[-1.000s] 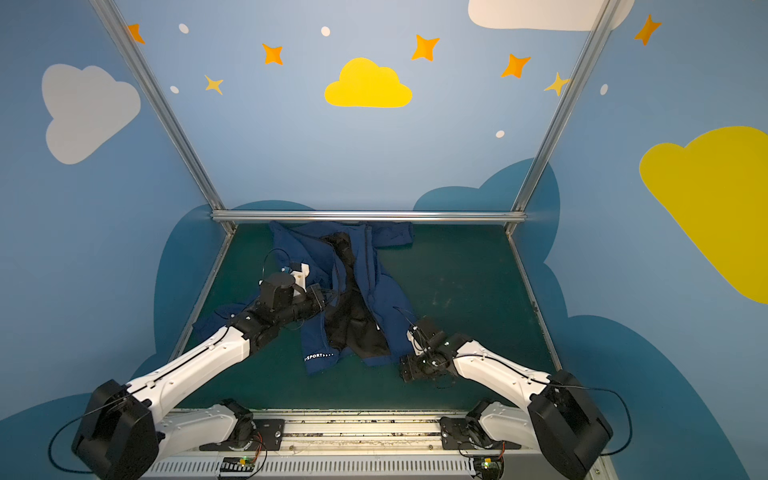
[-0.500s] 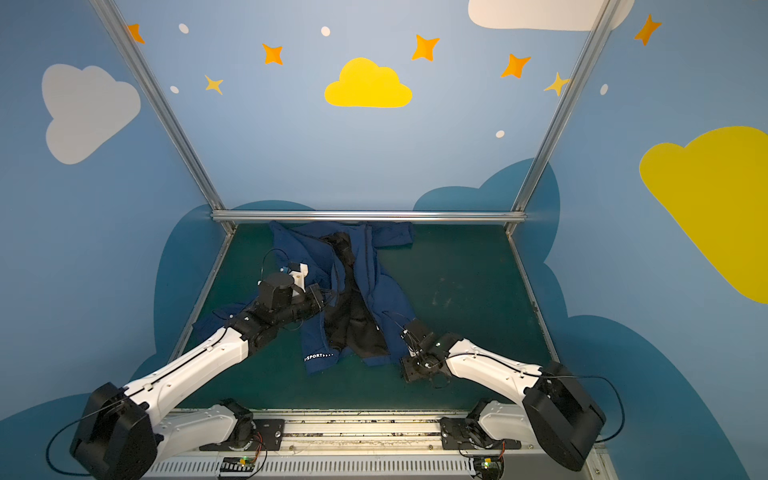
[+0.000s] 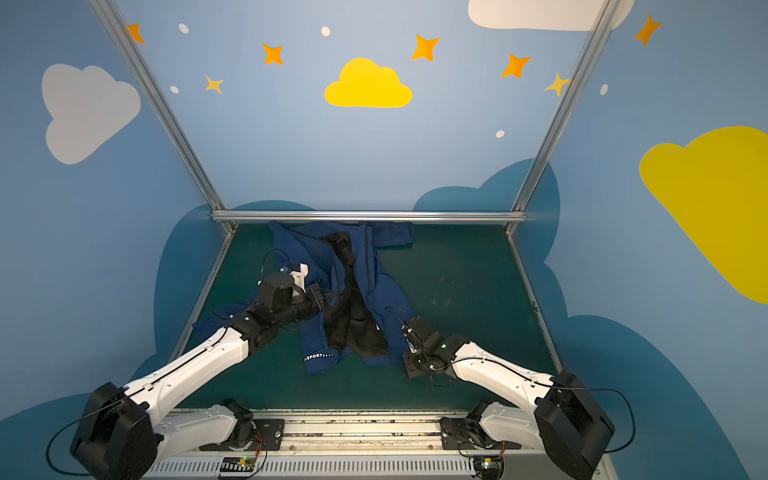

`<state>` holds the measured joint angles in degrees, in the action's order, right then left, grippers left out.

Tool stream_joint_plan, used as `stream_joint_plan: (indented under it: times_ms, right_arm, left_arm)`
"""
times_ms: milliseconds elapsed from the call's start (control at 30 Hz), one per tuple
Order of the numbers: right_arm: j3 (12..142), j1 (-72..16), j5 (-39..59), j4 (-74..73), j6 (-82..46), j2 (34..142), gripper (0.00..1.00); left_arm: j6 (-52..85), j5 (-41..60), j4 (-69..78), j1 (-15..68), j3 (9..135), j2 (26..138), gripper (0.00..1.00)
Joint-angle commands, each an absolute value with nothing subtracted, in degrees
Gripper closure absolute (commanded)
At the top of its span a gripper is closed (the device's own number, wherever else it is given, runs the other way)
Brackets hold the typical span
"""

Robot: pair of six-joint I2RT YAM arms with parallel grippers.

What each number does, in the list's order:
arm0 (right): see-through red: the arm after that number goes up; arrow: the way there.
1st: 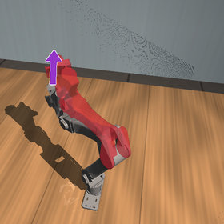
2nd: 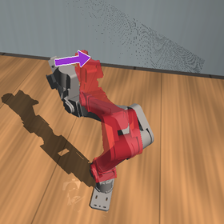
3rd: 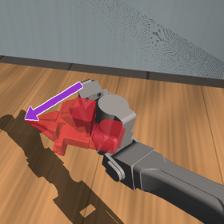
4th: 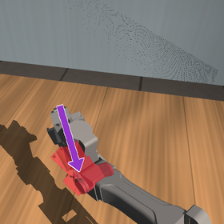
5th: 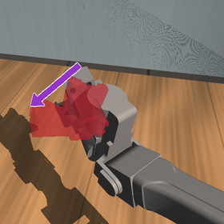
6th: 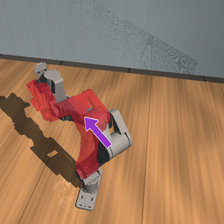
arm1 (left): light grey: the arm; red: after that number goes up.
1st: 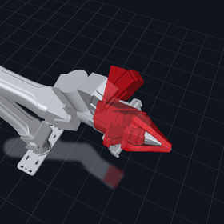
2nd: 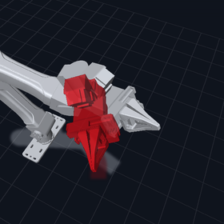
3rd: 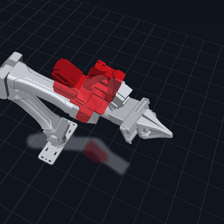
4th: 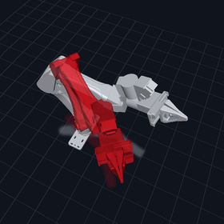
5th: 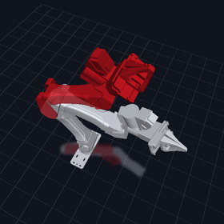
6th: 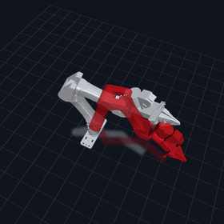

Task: Zip up the jacket
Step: 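Raise both grippers holding the jacket front edges toward each other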

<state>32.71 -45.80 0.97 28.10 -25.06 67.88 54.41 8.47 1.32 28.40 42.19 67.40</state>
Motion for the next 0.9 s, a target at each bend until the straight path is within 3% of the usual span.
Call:
stream_joint_plan:
  times_ms: [0,133,500,600,867]
  right_arm:
    - [32.3,-44.5,2.9,26.5,-24.0,69.2,0.74]
    - [32.0,-43.8,4.2,26.0,-23.9,70.4,0.57]
    - [32.5,-43.2,6.0,24.4,-23.1,74.8,0.59]
    - [33.3,-43.2,5.0,25.3,-23.5,76.2,0.65]
    - [32.7,-42.8,5.7,25.8,-24.3,69.8,0.96]
  left_arm:
    - [54.1,8.0,0.7,28.6,42.1,66.7,0.97]
    - [54.1,7.8,0.5,28.6,42.0,66.5,0.97]
    - [54.2,7.7,0.5,28.6,42.1,66.6,0.97]
    - [54.3,7.6,0.4,28.6,42.0,66.2,0.97]
    - [54.1,7.0,0.0,28.6,41.7,65.4,0.97]
